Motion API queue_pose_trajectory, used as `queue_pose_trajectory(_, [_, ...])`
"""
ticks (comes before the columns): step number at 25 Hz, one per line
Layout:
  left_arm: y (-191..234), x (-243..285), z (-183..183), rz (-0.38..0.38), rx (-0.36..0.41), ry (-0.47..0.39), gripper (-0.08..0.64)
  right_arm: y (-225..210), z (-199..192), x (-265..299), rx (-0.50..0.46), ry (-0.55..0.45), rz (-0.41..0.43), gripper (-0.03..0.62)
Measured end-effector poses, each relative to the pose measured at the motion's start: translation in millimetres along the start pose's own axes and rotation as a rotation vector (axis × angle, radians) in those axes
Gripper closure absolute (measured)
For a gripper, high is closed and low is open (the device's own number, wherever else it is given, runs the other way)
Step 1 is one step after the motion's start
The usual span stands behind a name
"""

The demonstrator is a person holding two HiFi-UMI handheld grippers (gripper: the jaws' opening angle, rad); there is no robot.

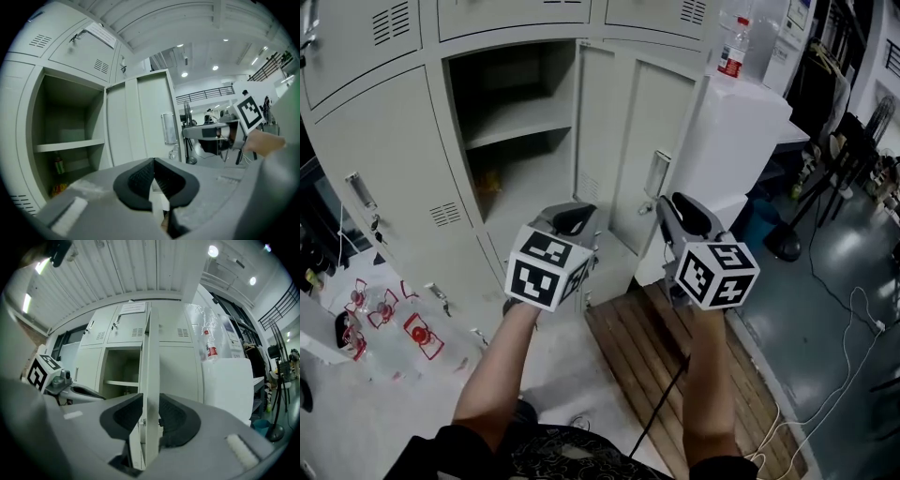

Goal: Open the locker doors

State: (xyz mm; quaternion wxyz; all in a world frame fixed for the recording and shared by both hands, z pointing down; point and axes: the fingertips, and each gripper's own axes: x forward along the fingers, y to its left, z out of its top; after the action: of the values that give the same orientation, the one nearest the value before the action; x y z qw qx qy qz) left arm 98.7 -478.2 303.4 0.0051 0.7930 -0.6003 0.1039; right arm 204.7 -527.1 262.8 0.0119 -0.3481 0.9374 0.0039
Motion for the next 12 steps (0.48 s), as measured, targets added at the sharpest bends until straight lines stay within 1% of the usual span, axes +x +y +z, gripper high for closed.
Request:
queue_pose_trajectory(4, [5,-10,-3,0.023,-0.009,0.005,0.56,15,8,-11,-0.029,-0.016,0.017,0.489])
queue_pose_trajectory(12, [31,-43,-15,0.107,-0.02,0.018,0.56,60,-3,-4,-0.033,0.003,0.104,0.481])
